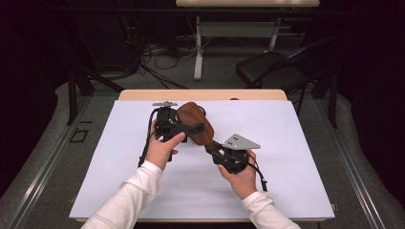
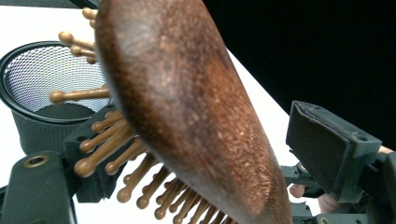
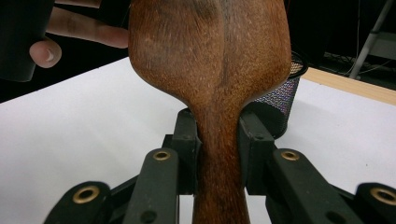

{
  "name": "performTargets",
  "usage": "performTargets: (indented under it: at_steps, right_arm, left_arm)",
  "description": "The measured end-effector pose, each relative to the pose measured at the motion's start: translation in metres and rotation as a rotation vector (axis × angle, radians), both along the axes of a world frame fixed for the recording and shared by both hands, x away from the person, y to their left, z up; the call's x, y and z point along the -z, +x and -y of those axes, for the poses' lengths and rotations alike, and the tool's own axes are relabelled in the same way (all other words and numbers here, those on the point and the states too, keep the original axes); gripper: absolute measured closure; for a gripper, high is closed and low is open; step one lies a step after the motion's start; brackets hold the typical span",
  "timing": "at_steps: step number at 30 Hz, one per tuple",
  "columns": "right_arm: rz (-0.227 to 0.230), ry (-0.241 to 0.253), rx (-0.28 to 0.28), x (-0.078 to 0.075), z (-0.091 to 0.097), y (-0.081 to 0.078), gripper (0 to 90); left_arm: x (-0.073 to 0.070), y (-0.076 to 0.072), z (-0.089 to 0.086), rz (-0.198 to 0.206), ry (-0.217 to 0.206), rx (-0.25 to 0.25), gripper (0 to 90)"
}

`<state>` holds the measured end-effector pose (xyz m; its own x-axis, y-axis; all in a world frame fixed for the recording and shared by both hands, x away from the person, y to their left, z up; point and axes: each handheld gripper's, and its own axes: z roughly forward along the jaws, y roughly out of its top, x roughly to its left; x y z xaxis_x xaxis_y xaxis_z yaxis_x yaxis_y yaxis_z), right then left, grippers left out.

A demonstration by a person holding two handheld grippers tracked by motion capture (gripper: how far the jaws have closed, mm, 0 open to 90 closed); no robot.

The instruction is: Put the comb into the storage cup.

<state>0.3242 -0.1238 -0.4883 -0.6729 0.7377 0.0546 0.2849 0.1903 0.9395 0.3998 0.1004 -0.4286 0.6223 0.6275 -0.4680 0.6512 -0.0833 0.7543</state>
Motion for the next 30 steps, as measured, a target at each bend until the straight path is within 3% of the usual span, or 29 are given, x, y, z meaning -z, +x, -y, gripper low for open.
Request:
performTargets:
  at_steps: [30]
  right_arm:
    - [0.004, 0.002, 0.005, 0.002, -0.0002, -0.0003, 71.9]
  left_arm:
    - [-0.0007, 0.0015, 0.0005, -0.007, -0.012, 0.003, 19.2]
